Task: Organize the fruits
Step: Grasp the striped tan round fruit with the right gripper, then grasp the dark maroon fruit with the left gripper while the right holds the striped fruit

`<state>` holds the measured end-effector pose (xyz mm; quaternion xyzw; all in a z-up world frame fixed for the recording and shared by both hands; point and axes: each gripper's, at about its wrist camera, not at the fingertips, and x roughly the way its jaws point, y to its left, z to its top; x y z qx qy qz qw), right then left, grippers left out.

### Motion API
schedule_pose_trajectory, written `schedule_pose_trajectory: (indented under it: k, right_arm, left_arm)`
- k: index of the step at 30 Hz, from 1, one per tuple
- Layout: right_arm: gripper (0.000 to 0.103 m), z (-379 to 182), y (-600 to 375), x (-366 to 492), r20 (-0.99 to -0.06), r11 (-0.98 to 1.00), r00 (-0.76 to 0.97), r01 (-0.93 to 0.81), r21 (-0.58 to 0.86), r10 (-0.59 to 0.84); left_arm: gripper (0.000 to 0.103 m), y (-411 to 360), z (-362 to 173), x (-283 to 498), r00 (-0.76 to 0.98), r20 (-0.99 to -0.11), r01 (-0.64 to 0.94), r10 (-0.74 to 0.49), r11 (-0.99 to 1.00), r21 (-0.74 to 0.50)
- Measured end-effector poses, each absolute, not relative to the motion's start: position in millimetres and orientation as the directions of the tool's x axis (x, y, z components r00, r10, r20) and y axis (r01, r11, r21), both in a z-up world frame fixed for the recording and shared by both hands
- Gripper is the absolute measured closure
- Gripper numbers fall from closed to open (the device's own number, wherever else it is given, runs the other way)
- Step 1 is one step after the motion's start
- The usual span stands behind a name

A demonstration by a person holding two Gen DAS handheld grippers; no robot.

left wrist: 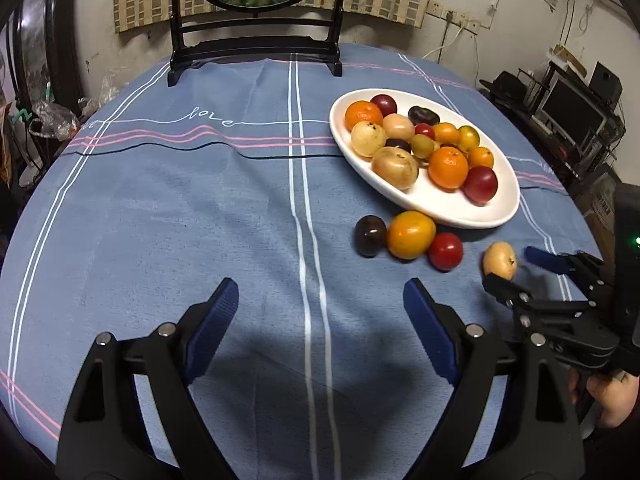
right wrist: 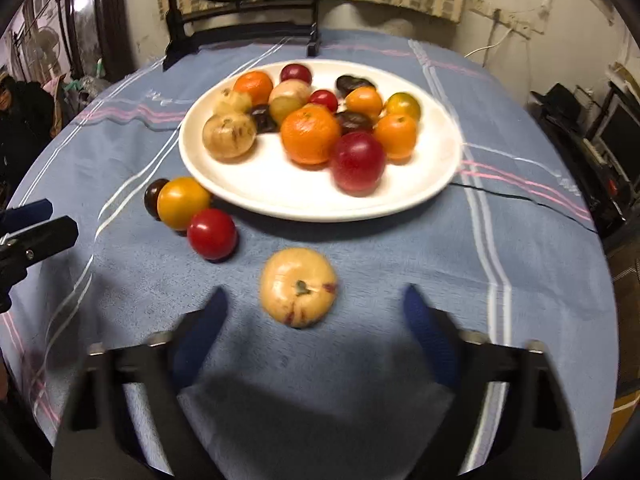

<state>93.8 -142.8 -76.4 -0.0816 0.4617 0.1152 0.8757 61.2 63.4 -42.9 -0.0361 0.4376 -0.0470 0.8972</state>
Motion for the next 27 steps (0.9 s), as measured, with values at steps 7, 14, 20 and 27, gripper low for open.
schedule_pose_trajectory:
  k: [7, 14, 20, 27]
  right_arm:
    - [0.062, -74, -150, 85, -0.831, 0.954, 0.521, -0.297, 0.034, 0.192]
    - [0.062, -70, -172, 72, -0.822, 0.955, 0.515, -0.274, 0.112, 0.244]
    - [0.062, -69, -185, 72, -0.819, 0.956, 0.513, -0.257, 0.141, 0.258]
    - [0.062, -71, -187, 71, -0.820, 0.952, 0.502, -0.260, 0.161, 0.276]
  left_arm:
    - [0.017, 51, -51, 81, 0.605, -0.790, 0.126, -0.103, 0.991, -0.033]
    - [0.047, 47, -75, 114, 0.537, -0.829, 0.248, -0.160, 0.968, -0.026]
    - [0.047, 40, -83, 124, 0.536, -0.825, 0.296, -0.178, 0.955, -0.014]
    - [0.048, 29, -73, 116, 0.556, -0.803, 0.362, -0.215, 0.932, 0.001]
